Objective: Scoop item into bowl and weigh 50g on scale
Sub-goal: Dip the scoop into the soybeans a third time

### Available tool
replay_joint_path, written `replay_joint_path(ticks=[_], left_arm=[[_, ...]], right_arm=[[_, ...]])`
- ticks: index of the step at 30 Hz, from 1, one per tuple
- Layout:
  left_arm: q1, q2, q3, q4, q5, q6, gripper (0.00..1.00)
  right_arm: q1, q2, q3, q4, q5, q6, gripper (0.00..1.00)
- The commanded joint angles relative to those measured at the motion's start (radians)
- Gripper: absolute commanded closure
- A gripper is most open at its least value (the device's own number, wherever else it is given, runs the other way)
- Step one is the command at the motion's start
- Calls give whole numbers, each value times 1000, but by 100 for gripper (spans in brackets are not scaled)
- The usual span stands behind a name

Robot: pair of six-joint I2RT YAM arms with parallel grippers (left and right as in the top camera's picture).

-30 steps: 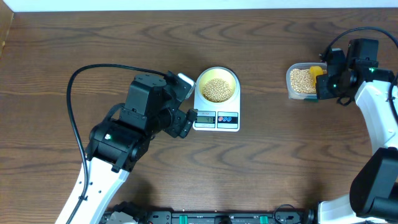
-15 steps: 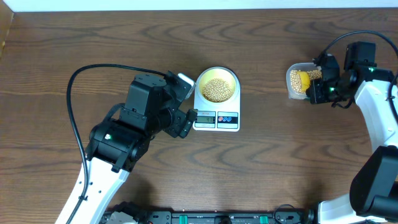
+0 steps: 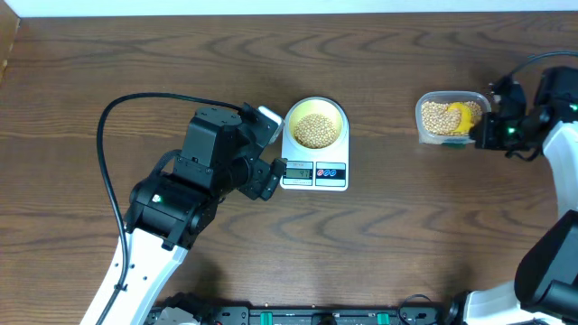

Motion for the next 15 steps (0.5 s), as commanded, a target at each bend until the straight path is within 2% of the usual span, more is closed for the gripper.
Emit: replay_joint_path(ticks=[1,15], left_arm=[[5,3,1,-3,9,10,17],[5,3,1,-3,9,10,17]], right_arm=[[-50,5,-6,5,-115,46,99],[-149,5,-6,31,-450,61,98]])
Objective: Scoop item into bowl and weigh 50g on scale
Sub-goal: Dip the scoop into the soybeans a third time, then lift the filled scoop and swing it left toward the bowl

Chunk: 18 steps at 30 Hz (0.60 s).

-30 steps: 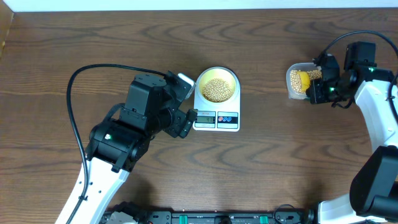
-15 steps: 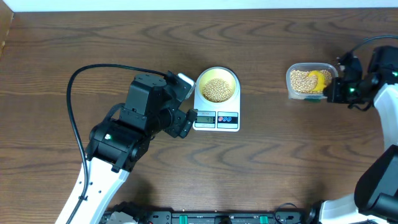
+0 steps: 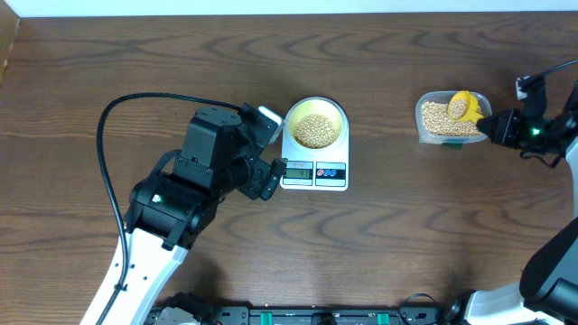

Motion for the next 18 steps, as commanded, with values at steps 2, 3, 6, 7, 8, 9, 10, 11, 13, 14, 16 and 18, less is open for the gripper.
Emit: replay_joint_path(ticks=[2,3,6,7,8,9,10,11,13,14,16,18], left_arm=[[5,3,1,-3,9,10,17],[5,3,1,-3,9,10,17],[5,3,1,-3,9,10,16],[5,3,1,-3,9,10,17],[5,3,1,-3,9,10,17],[5,3,1,-3,9,10,17],[5,3,1,-3,9,10,17],[5,3,1,-3,9,10,17],[5,3,1,-3,9,10,17],[5,3,1,-3,9,10,16],[5,3,1,-3,9,10,17],[5,3,1,-3,9,10,16]], right_arm=[[-24,5,-6,10,-195,13,98],[-24,5,-6,16,-226,13,98],[-19,5,-6,32,-295,13,98],[-17,5,-6,40,-315,13,98],[-13,5,-6,51,-333,17,98],[-8,5,-6,64,-338,31,98],[0,5,-6,82,-340,57,98],[10,5,-6,99,-340,83,98],[30,5,-6,126,-340,116,98],[43,5,-6,140,-340,131,98],[76,5,-6,169,-340,158,99],[120,5,-6,205,-339,183,99]])
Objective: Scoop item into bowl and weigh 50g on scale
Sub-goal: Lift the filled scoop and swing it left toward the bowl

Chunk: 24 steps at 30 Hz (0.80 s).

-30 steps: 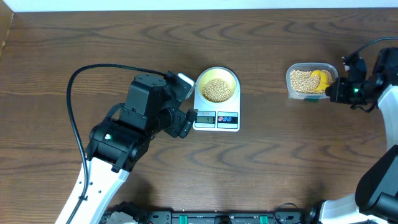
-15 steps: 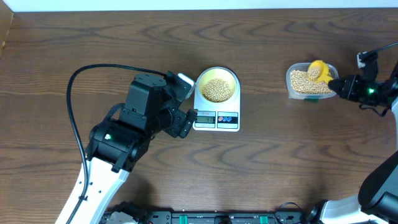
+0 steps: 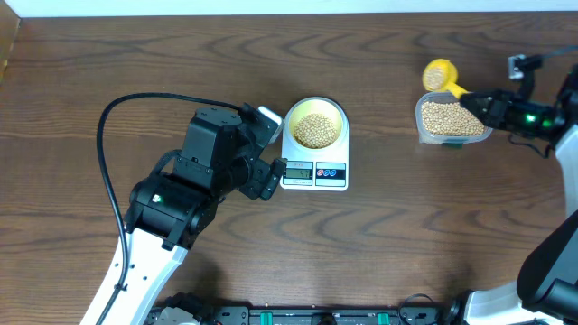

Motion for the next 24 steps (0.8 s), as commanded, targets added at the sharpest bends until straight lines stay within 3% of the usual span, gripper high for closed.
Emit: replay_joint_path(ticks=[1,12,19,24], left_arm=[[5,3,1,-3,9,10,17],[5,3,1,-3,9,10,16],[5,3,1,-3,9,10,16],[5,3,1,-3,9,10,17]], right_arm=[[72,5,-6,47,-44,80,98],[268,5,-6,257,-44,313,99],[358,5,-6,261,-44,314,99],[436,5,-6,261,-44,221,99]])
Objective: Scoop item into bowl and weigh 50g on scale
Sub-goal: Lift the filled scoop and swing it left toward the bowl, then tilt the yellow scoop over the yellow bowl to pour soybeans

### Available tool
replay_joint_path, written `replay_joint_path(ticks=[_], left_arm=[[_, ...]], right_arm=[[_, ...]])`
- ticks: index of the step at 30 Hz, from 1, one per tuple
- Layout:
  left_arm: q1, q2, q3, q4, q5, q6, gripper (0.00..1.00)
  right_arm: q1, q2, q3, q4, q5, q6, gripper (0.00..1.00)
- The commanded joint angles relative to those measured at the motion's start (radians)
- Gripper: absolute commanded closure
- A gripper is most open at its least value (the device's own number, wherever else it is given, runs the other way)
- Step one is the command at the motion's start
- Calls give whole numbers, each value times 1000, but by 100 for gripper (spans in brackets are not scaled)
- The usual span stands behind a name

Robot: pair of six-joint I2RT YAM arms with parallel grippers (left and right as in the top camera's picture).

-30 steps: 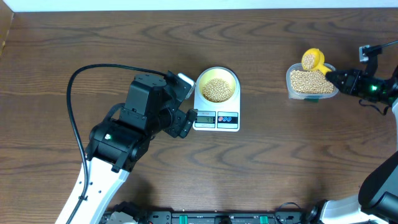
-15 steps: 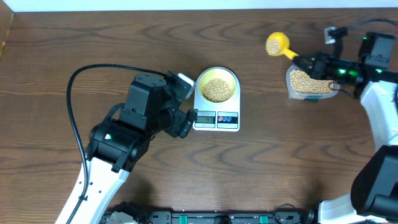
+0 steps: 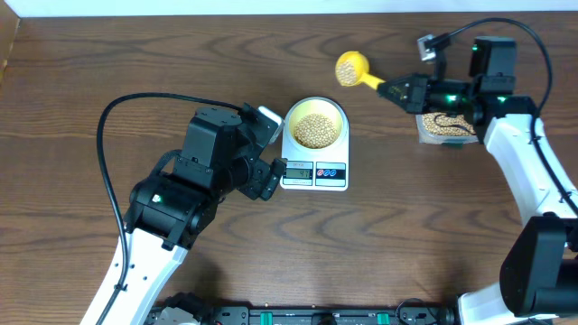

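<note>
A yellow scoop (image 3: 350,67) hangs above the table, just up and right of the yellow bowl (image 3: 314,125). My right gripper (image 3: 395,88) is shut on the scoop's handle. The bowl holds a heap of pale beans and stands on the white scale (image 3: 315,174). The clear tub of beans (image 3: 440,128) sits at the right, partly hidden under my right arm. My left gripper (image 3: 271,173) rests against the scale's left edge; whether its fingers are open or shut does not show. What the scoop carries is too small to make out.
The left arm's black cable (image 3: 113,144) loops over the table at the left. A white wall edge runs along the far side of the table. The right arm reaches in from the right edge.
My right gripper has carried the scoop left, from above the tub's far left corner to a spot close to the bowl. The right arm now covers part of the tub. The left arm is unchanged.
The scoop first lay down in the tub's beans, held by my right gripper. Then it was tilted up at the tub's far rim, then lifted with beans above the tub's corner. Now it hangs near the bowl. Scale, bowl and left arm stayed still.
</note>
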Motion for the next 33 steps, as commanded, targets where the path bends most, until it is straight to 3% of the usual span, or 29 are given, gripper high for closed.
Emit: replay_joint_path(ticks=[1,21,33], left_arm=[[5,3,1,-3,9,10,16],[5,3,1,-3,9,10,17],[5,3,1,-3,9,10,17]], right_arm=[[58,4,-5,2,-24,-86,99],[132,4,-5,-107,18,-636,99],[132,4,-5,-113,70,-748,99]])
